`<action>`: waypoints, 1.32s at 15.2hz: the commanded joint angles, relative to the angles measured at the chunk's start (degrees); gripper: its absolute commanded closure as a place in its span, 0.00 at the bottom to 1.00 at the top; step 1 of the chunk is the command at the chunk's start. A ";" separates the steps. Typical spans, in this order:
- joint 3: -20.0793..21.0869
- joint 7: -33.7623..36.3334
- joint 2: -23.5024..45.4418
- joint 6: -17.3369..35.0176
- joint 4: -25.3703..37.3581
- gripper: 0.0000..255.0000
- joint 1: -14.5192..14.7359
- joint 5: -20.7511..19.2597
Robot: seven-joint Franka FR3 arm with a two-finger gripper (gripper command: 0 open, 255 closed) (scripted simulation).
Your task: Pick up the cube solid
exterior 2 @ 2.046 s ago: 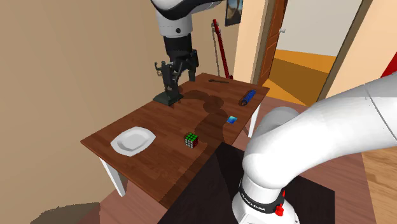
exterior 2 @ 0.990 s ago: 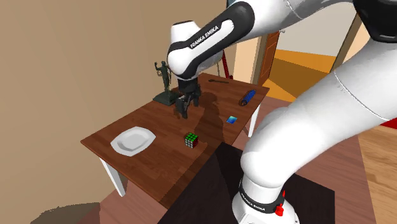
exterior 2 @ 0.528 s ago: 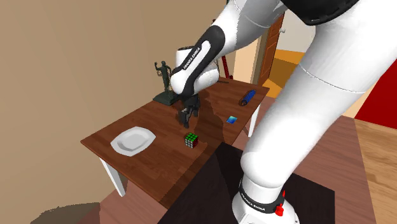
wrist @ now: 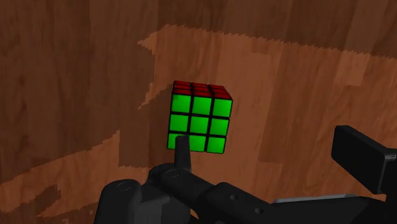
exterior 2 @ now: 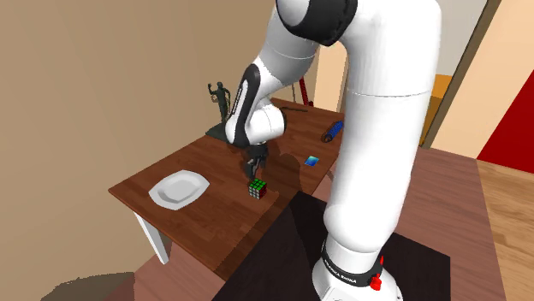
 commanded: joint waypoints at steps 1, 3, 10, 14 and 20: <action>1.85 -5.73 5.56 2.62 2.46 0.00 -1.82 5.82; 4.82 -10.36 10.76 4.62 5.32 0.00 -4.84 10.28; 10.61 -16.03 20.16 9.03 10.22 0.00 -10.55 15.57; 12.44 -17.14 23.29 11.11 11.39 0.00 -12.09 16.85; 12.50 -17.28 23.39 11.16 11.44 1.00 -12.26 16.88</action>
